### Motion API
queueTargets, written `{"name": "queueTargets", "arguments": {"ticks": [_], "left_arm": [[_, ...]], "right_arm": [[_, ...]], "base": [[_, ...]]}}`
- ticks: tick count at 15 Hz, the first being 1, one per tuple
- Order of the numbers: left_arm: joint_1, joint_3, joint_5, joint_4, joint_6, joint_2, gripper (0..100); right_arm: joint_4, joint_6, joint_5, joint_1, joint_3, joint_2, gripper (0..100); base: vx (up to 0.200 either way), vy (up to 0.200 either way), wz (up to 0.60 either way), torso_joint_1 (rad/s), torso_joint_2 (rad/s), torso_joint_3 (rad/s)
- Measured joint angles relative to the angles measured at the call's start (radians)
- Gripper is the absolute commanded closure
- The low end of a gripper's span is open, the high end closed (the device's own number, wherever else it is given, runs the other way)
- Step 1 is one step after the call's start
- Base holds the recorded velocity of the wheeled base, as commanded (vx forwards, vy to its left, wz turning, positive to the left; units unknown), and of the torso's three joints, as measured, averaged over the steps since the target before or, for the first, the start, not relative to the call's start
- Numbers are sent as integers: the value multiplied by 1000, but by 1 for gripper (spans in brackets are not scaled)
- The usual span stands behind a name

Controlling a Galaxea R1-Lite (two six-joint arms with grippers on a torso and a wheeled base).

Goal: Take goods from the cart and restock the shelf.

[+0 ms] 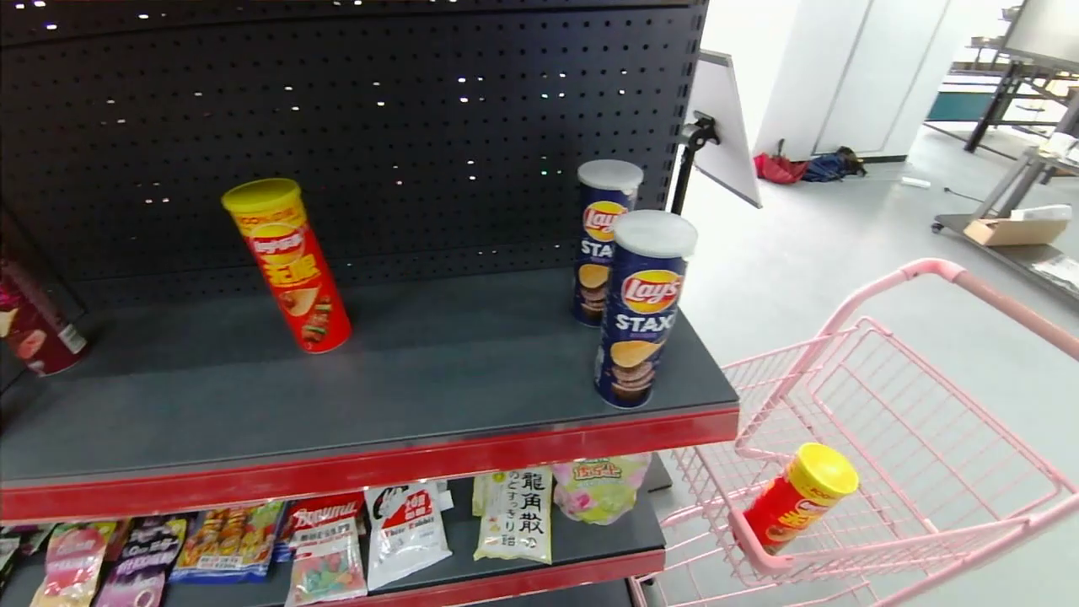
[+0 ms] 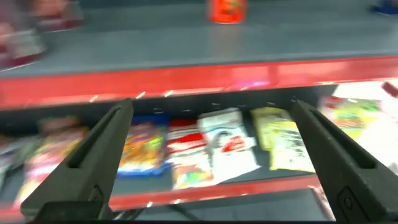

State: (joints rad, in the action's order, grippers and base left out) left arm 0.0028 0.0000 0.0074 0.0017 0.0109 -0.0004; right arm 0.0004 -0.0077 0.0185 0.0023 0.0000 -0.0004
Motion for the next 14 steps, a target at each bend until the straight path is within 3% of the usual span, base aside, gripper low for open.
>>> {"name": "queueTargets", "arguments": {"ticks": [1, 9, 14], "left_arm": [[1, 0, 0, 0, 0, 0, 0], [0, 0, 0, 0, 0, 0, 0], [0, 0, 0, 0, 0, 0, 0]], "right_arm": [[0, 0, 0, 1, 0, 0, 0], [0, -3, 2, 0, 0, 0, 0], [0, -3, 7, -1, 0, 0, 0]], "base": [[0, 0, -600, -2, -7, -2], [0, 0, 0, 0, 0, 0], [0, 0, 0, -83, 199, 121]]}}
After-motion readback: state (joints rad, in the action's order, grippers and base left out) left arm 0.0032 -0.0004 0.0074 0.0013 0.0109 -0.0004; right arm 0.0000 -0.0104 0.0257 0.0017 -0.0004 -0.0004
